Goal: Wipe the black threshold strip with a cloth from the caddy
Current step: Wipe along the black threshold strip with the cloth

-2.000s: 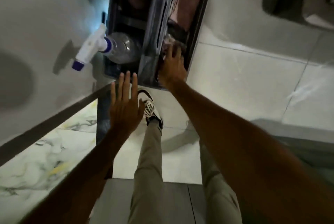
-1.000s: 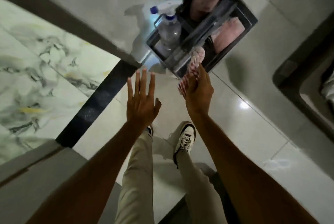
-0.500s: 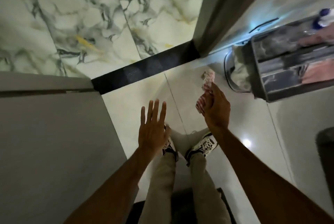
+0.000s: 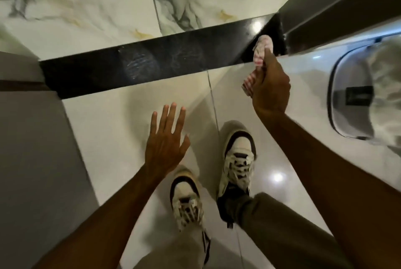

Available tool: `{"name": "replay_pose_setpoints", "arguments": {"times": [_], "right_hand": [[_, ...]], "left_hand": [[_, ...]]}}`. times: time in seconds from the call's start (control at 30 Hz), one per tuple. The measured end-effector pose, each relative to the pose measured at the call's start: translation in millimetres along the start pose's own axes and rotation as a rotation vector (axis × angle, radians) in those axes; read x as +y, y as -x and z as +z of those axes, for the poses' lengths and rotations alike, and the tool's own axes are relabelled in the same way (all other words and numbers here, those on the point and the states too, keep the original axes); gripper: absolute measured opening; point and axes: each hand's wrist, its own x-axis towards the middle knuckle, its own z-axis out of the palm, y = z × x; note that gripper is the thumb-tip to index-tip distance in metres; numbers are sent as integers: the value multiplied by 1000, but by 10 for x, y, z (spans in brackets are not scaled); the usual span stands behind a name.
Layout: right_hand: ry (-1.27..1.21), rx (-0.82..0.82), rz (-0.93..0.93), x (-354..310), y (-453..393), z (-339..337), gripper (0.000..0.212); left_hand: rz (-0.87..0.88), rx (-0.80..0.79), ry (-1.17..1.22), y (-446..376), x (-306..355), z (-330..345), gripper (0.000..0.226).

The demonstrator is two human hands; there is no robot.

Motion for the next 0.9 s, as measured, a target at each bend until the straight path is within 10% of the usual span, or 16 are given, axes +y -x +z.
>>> {"name": "replay_pose_setpoints", "arguments": {"times": [0.13,0.4,0.6,0.9], "right_hand": [[390,-93,-234,673,-608,844,78],[408,331,-524,749,-1603,1681,51],[396,44,-708,506,-857,1936,54],[541,295,-499,774,-1409,1509,55]], "left_hand": [[-21,27,3,-513,-393,883,81],[66,243,44,-750,-664,1269,80],[-15,251,82,-732,-660,1170,81],[-25,311,114,-745,-643,1231,79]]}}
